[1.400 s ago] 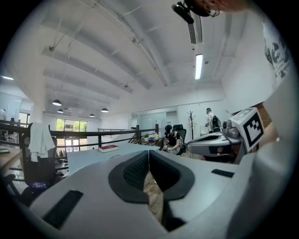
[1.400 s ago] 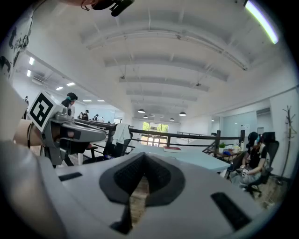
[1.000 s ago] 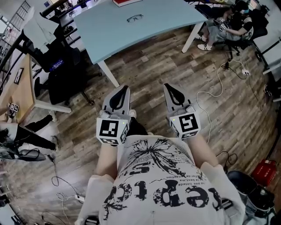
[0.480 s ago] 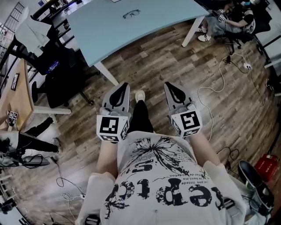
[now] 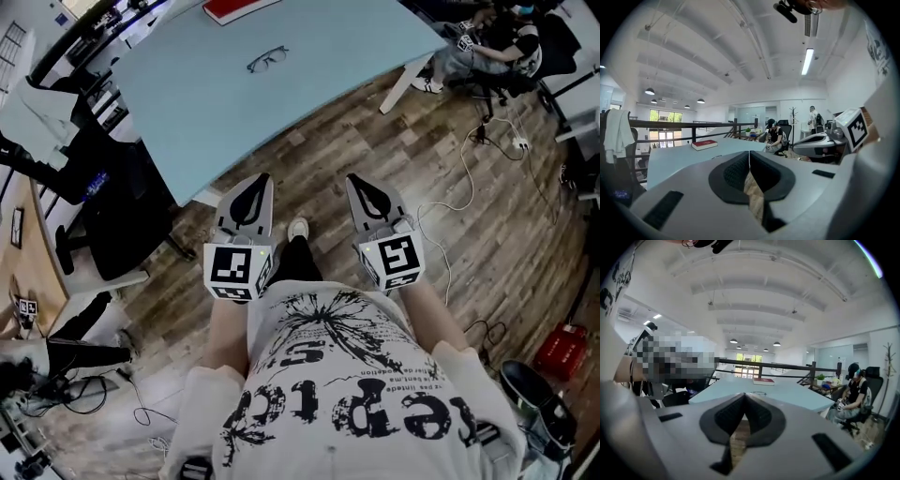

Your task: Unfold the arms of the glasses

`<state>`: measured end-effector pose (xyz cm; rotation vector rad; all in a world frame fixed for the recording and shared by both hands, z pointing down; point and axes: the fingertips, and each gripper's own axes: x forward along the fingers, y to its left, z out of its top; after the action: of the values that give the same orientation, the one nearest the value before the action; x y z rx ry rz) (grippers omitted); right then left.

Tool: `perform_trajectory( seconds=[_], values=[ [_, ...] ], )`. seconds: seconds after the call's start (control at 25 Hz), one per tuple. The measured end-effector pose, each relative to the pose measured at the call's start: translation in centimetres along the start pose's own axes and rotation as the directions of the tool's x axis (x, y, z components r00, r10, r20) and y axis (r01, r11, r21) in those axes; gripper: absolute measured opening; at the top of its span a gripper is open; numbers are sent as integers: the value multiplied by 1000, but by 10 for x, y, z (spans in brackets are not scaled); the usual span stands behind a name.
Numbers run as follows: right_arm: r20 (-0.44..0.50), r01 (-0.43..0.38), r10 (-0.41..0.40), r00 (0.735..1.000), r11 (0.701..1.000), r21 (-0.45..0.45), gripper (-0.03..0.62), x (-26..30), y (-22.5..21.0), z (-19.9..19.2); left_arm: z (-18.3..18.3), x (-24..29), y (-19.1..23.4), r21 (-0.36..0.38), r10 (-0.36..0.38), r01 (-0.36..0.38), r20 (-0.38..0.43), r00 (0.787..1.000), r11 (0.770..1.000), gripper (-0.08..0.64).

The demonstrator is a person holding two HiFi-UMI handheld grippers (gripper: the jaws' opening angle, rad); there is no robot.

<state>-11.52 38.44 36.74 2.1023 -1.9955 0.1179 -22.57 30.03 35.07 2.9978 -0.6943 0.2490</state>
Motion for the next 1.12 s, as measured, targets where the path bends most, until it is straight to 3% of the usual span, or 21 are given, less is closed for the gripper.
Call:
perform_trajectory(
  seconds=[0.32,0.56,0.84,1.12],
  values=[
    [1,20,-20,1000,1000,-13,11,144,-50,43,34,107,111,4,-7,7,1,1000,1000,20],
    [-2,14,-14,1000,1000,-22,9,209,-82,59,45,159,152,-6,7,-7,-5,1000,1000,20],
    [-12,-67,66,998,997,-42,11,281,-114,59,39,211,185,-22,69,-70,-35,997,997,20],
    [-7,-210,210,978,974,-80,11,372,-158,71,40,274,226,-49,213,-216,-68,975,975,20]
  ],
)
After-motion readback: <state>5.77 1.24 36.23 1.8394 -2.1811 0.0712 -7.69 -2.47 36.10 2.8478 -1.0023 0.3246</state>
